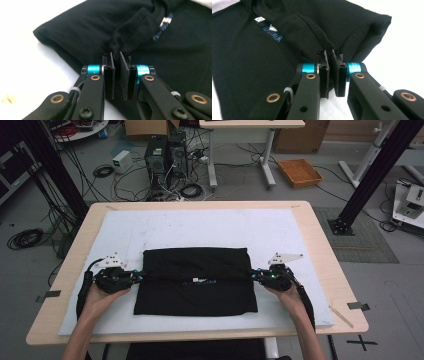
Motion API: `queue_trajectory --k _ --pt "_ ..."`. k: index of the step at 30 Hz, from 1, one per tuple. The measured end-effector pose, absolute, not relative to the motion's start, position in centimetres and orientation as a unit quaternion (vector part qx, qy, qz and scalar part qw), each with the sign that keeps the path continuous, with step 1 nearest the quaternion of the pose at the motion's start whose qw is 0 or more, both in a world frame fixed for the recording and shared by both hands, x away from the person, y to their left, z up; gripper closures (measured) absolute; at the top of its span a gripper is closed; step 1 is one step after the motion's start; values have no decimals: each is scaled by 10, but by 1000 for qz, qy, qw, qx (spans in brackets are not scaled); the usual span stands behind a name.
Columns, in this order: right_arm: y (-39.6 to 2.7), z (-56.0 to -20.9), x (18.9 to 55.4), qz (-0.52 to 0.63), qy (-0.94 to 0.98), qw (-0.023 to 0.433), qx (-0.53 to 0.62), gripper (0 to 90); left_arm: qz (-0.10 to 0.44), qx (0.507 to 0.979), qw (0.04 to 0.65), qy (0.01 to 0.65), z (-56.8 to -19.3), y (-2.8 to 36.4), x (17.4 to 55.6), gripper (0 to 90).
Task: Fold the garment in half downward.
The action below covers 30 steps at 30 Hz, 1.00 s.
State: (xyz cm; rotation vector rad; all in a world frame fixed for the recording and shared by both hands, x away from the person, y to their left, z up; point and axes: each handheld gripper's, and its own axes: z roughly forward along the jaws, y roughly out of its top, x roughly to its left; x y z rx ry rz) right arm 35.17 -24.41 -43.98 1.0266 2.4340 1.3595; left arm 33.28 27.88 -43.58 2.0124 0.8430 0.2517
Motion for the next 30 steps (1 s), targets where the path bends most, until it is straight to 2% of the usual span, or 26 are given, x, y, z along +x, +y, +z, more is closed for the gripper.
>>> queue_trajectory --k 14,15,16,18,20,21,30 --pt "-247 -451 342 443 823 68 350 830 71 819 447 351 -449 281 331 820" --pt "-247 -451 342 440 825 67 348 801 70 819 448 351 -449 281 331 808" --pt "-246 -451 342 438 827 66 347 730 66 820 450 348 -448 281 331 764" --pt "-244 -450 342 441 822 63 355 592 73 820 449 346 -445 281 330 637" --pt "-242 -446 340 445 818 76 356 522 87 816 455 346 -440 279 329 562" --pt "-240 -444 340 449 817 80 354 522 93 816 459 338 -437 277 329 529" --pt "-206 -429 344 435 839 102 311 500 117 857 439 246 -424 227 323 501"
